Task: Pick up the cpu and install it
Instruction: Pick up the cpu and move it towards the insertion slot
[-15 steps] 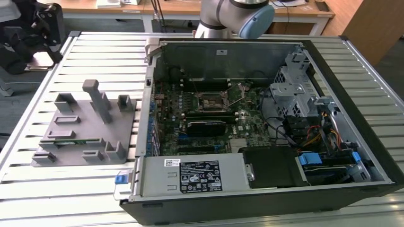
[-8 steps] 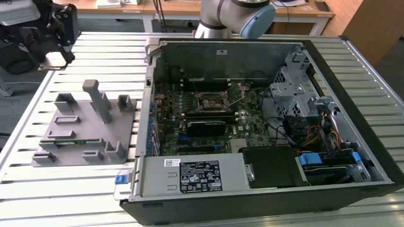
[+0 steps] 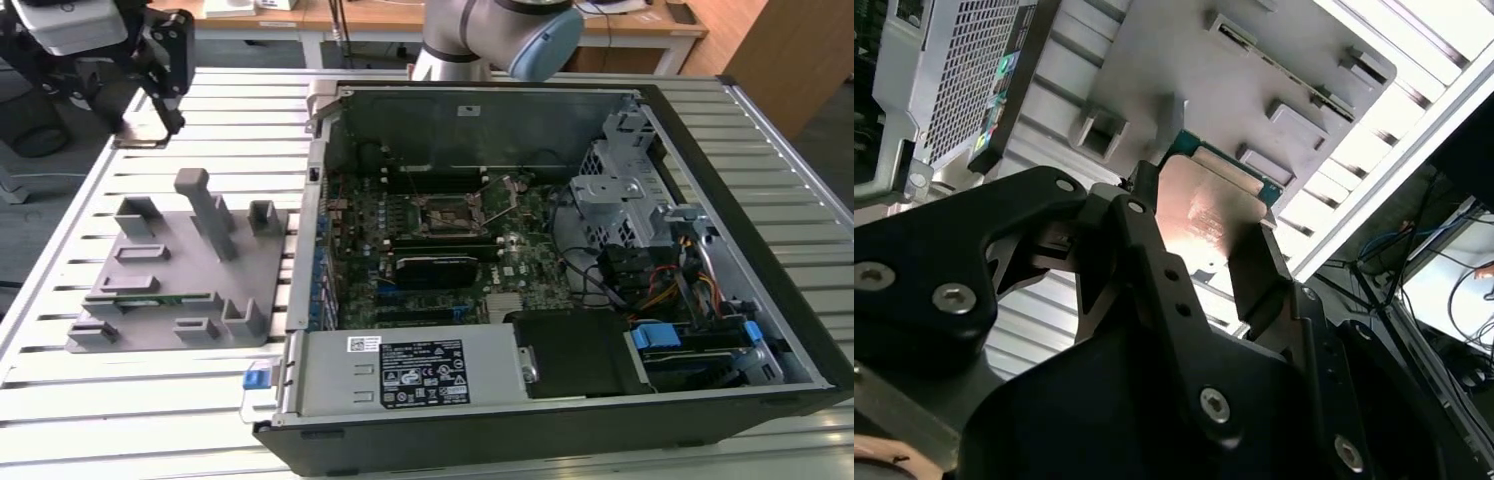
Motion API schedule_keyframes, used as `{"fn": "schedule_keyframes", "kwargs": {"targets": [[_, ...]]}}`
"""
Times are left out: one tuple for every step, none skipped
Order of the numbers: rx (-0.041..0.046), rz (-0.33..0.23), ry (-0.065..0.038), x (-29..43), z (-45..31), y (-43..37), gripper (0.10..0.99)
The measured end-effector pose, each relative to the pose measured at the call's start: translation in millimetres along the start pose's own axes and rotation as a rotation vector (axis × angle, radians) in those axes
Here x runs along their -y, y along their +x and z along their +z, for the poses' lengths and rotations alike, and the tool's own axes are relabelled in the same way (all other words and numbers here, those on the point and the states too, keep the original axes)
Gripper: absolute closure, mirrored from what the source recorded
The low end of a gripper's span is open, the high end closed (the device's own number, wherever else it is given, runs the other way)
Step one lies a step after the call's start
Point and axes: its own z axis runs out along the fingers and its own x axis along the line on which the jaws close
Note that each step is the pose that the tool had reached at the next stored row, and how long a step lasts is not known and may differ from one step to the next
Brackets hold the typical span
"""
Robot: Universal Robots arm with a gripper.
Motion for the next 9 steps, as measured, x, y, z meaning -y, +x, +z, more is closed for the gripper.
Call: {"fn": "schedule_keyframes", "kwargs": {"targets": [[-0.0002, 0.0, 0.0, -0.1, 0.0, -3.7, 0.557], [-0.0002, 0.0, 0.0, -0.1, 0.1, -7.6, 0.557], [-0.0002, 0.0, 0.0, -0.1, 0.2, -11.4, 0.557], [-0.0002, 0.0, 0.0, 0.0, 0.3, -14.6, 0.557], [-0.0002, 0.0, 0.0, 0.0, 0.5, -17.7, 0.557], [-0.0002, 0.0, 0.0, 0.0, 0.6, -20.9, 0.557], [-0.0003, 0.0, 0.0, 0.0, 0.6, -24.3, 0.557], [-0.0004, 0.0, 0.0, 0.0, 0.7, -28.1, 0.557], [-0.0004, 0.0, 0.0, 0.0, 0.8, -31.5, 0.557]]}}
